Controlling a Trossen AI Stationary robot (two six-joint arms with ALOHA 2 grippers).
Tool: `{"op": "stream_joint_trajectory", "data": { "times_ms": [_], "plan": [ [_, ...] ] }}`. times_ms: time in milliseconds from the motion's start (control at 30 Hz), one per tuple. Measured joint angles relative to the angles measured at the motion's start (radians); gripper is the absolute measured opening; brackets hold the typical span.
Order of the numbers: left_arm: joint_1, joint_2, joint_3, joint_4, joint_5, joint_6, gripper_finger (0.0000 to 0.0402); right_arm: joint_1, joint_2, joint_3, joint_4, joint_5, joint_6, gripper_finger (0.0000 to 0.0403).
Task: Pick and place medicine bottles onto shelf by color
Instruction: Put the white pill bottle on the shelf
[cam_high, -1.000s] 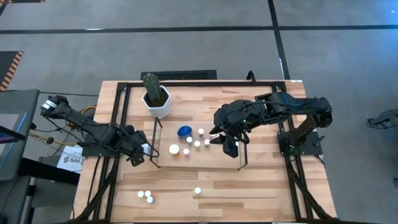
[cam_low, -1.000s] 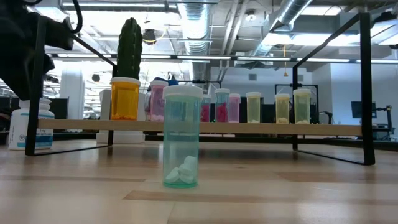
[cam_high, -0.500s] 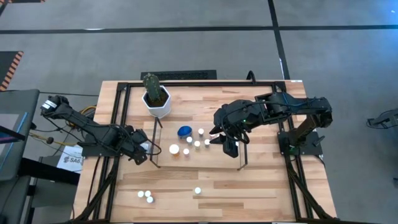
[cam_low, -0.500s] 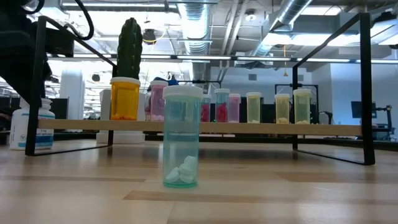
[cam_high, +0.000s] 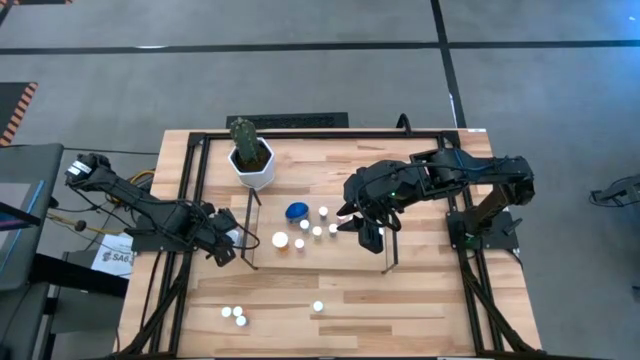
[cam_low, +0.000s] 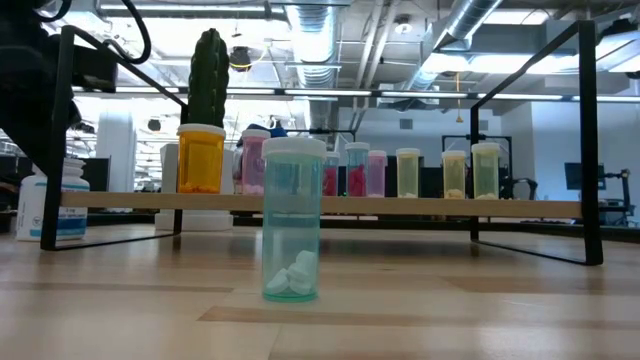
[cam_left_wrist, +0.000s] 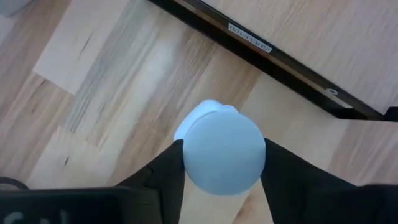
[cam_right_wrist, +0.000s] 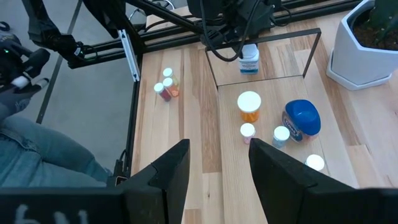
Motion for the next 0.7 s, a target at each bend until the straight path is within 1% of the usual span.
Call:
{"op": "stream_joint_trajectory", "data": {
  "times_ms": [133,300,400,533,700],
  "plan": [
    [0.000,0.000,0.000,0.000,-0.001,-0.007,0.0144,0.000,0.000,0.000,0.000,0.000,0.000,0.0186],
    [0.000,-0.009,0.031,-0.037,-0.008,-0.036,0.0154,0.000,0.000,0.000,0.000,0.000,0.000,0.0186],
    [0.000,-0.031,0.092,-0.117,-0.051,-0.058,0.0153,0.000,0.000,0.000,0.000,0.000,0.000,0.0186],
    [0.000,-0.054,0.205,-0.249,-0.097,-0.105,0.0151,0.000,0.000,0.000,0.000,0.000,0.000,0.0186],
    [0.000,-0.046,0.376,-0.388,-0.108,-0.114,0.0154,0.000,0.000,0.000,0.000,0.000,0.000,0.0186]
  ]
}}
